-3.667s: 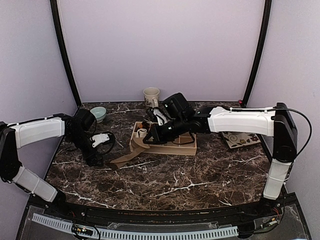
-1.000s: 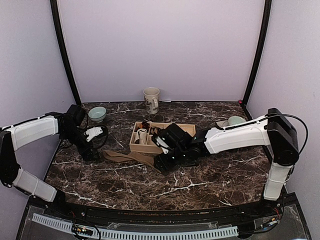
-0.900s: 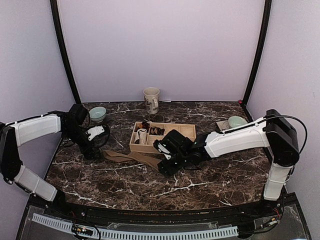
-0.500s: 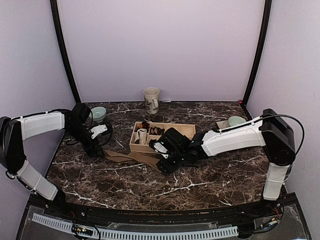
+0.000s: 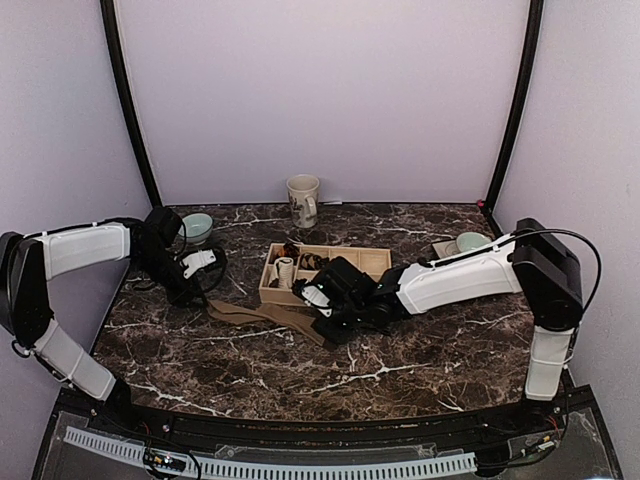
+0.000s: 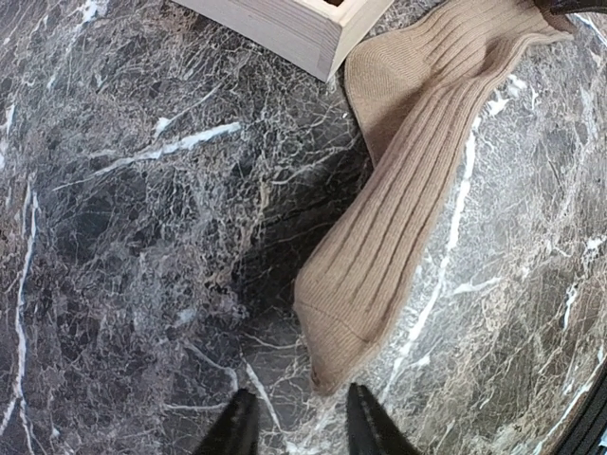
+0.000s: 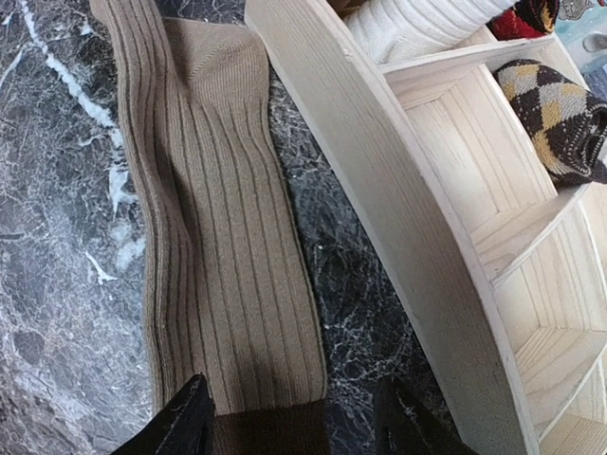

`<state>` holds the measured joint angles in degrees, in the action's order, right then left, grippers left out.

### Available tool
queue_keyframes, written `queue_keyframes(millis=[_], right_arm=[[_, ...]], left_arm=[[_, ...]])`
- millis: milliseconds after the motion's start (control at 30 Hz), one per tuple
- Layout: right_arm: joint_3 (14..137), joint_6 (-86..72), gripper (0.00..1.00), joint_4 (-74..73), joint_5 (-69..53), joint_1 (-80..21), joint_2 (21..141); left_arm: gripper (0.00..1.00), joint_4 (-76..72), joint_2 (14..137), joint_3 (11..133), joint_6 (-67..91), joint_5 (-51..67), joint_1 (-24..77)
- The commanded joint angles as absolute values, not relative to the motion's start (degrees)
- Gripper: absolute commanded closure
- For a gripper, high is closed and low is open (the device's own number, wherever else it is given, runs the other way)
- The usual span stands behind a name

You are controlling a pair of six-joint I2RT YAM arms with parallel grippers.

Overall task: Roll the socks
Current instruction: Adjust the sock at the center of the board.

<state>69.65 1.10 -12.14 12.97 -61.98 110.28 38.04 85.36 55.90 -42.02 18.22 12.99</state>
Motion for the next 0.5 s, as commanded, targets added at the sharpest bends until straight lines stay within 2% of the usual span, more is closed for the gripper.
queue_keyframes(millis=[0, 100, 167, 367, 467], right_arm=[[71.6, 3.0, 0.44, -10.8, 14.6, -63.2, 113.0], [72.1, 3.0, 0.47, -10.8, 14.9, -63.6, 113.7], [72.6, 2.9, 0.48, -11.0, 15.2, -63.9, 113.8], [72.1, 2.3, 0.49, -8.9, 15.7, -64.6, 113.5], [72.2, 2.1, 0.55, -8.3, 15.2, -65.2, 113.9]], left_arm=[[0.71, 39.9, 84.6, 57.5, -42.9, 19.0, 12.9], [0.84, 40.0, 83.8, 57.7, -43.3, 19.2, 12.9], [0.99, 39.5, 83.3, 57.3, -43.2, 19.1, 12.9], [1.00, 40.1, 83.3, 56.7, -45.2, 17.1, 12.9], [1.00, 40.9, 83.3, 57.5, -45.9, 15.9, 12.9]])
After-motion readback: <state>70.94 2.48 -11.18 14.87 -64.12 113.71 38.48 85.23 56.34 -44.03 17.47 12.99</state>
